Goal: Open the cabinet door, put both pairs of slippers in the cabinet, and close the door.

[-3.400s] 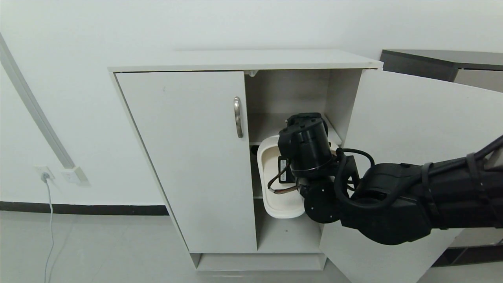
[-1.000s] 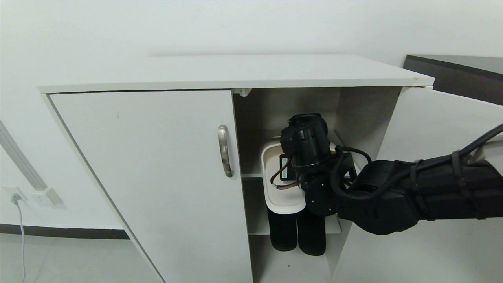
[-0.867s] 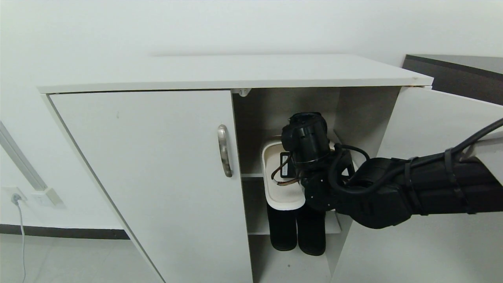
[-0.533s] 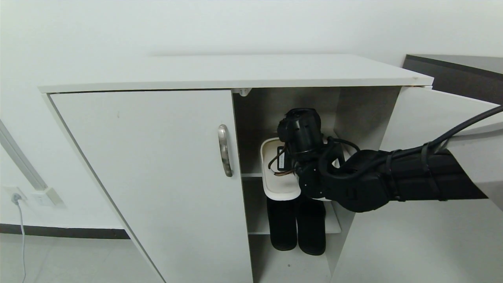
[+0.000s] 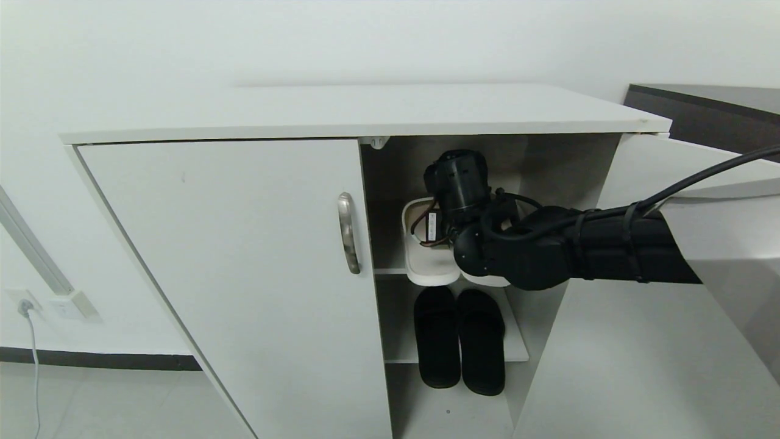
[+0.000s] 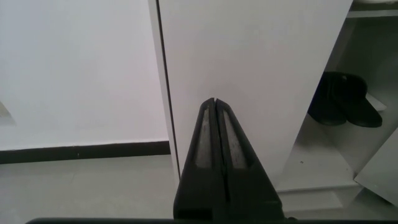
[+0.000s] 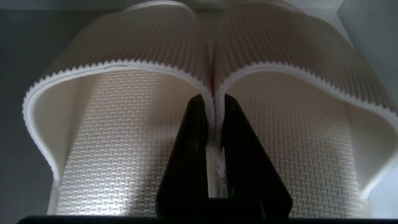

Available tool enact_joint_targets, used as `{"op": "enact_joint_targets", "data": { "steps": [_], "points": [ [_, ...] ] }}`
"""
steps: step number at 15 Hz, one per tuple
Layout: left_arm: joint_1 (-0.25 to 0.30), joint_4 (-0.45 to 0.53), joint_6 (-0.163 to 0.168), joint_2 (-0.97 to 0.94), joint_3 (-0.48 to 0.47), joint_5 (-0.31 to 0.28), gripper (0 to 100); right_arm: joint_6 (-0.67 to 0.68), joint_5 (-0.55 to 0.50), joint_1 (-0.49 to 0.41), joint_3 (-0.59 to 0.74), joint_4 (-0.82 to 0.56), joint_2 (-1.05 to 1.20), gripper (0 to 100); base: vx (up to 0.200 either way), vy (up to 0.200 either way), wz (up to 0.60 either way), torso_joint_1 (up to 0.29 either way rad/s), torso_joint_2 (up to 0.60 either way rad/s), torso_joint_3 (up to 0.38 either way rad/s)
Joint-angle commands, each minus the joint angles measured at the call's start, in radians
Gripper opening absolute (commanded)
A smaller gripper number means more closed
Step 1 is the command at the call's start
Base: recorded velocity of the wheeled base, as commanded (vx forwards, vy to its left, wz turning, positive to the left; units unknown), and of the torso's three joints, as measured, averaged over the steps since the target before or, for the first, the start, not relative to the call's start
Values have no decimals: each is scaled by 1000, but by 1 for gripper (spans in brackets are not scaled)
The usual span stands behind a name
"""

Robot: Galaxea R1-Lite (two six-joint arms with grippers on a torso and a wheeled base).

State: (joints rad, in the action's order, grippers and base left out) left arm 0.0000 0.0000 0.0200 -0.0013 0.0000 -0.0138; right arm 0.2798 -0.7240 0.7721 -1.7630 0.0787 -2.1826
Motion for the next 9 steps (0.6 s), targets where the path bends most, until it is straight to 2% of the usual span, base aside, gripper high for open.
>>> {"op": "enact_joint_targets", "data": {
  "steps": [1, 9],
  "points": [
    [0, 0, 0, 1, 0, 0, 0, -5, 0, -7, -26, -7, -16, 0, 0, 0, 0, 0, 0, 0],
    [0, 0, 0, 1, 0, 0, 0, -10, -2, -42, -39, -25, -40, 0, 0, 0, 0, 0, 0, 0]
  ]
}}
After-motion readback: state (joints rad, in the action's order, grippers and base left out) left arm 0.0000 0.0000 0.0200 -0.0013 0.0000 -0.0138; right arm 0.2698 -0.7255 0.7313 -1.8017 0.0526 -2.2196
